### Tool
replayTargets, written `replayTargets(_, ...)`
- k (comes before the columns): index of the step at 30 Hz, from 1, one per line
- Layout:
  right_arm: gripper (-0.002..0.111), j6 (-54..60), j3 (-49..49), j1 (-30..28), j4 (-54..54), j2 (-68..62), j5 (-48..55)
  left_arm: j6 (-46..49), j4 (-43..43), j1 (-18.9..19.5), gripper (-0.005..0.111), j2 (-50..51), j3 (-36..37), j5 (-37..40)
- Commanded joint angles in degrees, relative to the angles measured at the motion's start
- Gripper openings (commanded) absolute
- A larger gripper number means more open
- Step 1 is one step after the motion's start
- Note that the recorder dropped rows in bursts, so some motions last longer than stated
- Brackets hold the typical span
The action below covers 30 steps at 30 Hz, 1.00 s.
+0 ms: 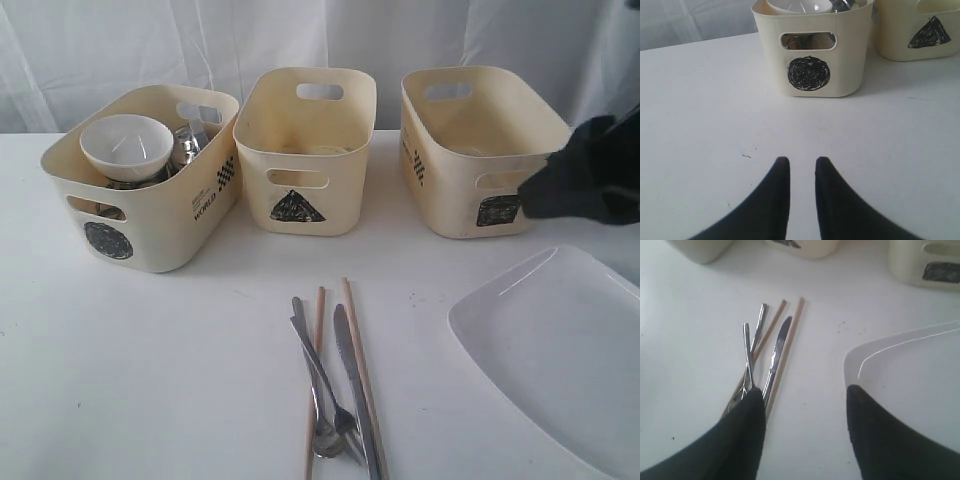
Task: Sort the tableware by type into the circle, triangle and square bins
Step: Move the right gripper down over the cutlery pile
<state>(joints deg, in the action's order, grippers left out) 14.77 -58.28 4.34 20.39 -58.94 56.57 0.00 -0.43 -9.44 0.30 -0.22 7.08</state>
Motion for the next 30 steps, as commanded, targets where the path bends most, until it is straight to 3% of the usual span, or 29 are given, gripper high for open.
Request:
replayTargets(1,0.047,0.12,2.21,5.61,-1.24,-3.09,-3.92,-0.41,-0.09,0.14,0.025,-0.30,0.22,0.23)
replayTargets(7,0.047,-9.33,2.38,19.02,-11.69,-10.55,-7.68,-0.41,-0.09,0.14,0.025,-0.30,0.22,0.23)
replayTargets(14,0.053,-20.08,2.15,28.91,-24.95,-23.20,-10.16,-0.41,-0.09,0.14,0.025,-0.30,0.22,0.23)
replayTargets(30,0.054,-21.29,-1.94,33.96,-26.41,-35.72,-20.05,-0.41,-0.09,0.14,0.025,-0.30,0.22,0.23)
